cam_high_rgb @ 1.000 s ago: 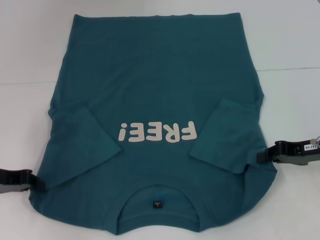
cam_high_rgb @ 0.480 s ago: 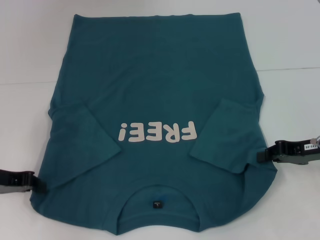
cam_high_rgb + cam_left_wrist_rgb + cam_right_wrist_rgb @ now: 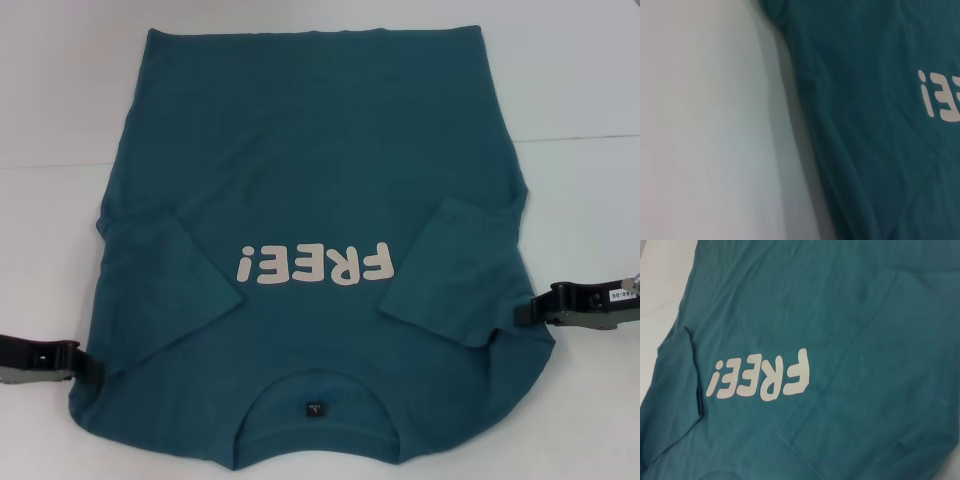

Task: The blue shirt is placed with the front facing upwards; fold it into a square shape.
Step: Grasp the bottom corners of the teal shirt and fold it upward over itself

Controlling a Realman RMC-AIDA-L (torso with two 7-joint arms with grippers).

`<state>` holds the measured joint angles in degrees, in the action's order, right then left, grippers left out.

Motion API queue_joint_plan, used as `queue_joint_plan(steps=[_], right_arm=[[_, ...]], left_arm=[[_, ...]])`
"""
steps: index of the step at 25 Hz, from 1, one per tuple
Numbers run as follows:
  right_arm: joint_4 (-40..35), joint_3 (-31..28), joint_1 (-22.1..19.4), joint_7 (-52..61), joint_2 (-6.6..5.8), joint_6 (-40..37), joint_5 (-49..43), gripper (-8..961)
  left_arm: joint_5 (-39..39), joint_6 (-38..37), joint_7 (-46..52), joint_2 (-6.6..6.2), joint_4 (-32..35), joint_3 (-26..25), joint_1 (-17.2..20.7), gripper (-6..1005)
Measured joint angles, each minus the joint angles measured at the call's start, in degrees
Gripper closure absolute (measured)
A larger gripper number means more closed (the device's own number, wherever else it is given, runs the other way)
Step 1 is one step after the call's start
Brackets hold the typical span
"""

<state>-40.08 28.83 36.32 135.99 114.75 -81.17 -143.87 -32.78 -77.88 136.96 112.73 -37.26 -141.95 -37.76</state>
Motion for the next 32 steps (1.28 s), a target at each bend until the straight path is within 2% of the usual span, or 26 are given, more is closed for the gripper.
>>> queue_joint_plan(steps=[10,16,22,32], right_arm=[[0.00,-0.52,-1.68,-2.96,-0.44,-1.58,1.36,916],[-0.13,-0.53,-3.31,-6.42,-0.62,-2.77,4.35,914],[-0.24,-0.61,-4.65,-10.84,-0.46,-2.96,5.68,915],[-0.36,-0.62,-6.53,-16.46,-0.07,-3.81,7.50,916]], left_arm=[[-0.36,-0.32,-3.37,0.58,-0.90,-0.70,0.92,963],[-3.06,-2.06,-6.41,1.24,-3.71,-0.91,2.85,963],[-4.46,-3.49,-9.33,2.11,-5.17,-0.99,4.60,962],[-8.15,-4.47,-14.33,2.32,-5.40,-1.65,8.01,963]])
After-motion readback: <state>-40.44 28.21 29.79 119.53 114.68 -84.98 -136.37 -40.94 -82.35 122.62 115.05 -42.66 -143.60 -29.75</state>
